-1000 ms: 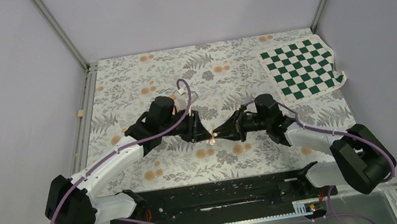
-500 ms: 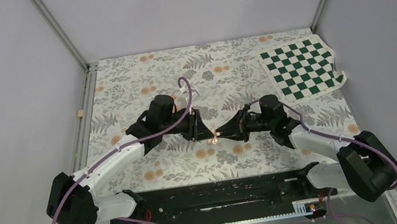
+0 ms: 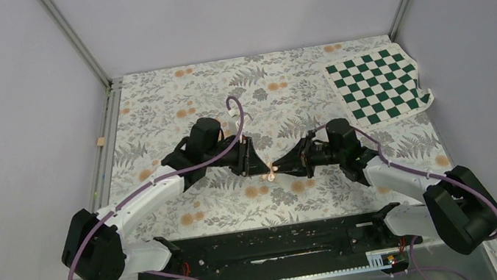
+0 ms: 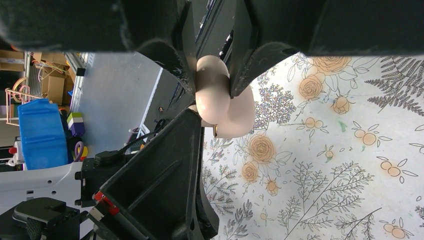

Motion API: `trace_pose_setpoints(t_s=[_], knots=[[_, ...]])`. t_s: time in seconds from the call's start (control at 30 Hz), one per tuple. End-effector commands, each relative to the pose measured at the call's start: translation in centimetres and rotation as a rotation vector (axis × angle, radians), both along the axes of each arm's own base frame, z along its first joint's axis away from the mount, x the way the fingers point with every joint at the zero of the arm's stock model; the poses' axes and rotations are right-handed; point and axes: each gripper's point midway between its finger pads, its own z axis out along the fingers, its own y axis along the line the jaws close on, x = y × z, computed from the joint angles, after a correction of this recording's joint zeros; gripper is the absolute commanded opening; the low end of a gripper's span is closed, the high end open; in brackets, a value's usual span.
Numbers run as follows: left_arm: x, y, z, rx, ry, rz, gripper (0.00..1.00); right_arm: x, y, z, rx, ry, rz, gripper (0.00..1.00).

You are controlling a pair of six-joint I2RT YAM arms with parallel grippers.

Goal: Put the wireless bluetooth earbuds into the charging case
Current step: Place the earbud in the charging case.

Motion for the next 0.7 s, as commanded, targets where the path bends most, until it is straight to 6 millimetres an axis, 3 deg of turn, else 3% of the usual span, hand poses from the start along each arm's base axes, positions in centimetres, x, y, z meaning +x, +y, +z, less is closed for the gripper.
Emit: trace_pose_setpoints(t_s=[0.0,0.27,0.67], knots=[[0.72,-0.27,1.58,-0.040,-0.038,-0.003,0.00,0.46,-0.23,0.92,0.004,-0.048,-0.001,0.25],[0.94,-0.43,1.67,-0.047,-0.021,0.005,0.00,0.47,-0.19,0.93,0.011,-0.048,0.002,0.39],[1.12,-0.78,2.05,-0.055,-0.005,0.005,0.00,0.46,-0.19,0.99,0.022,-0.055,0.002,0.44]])
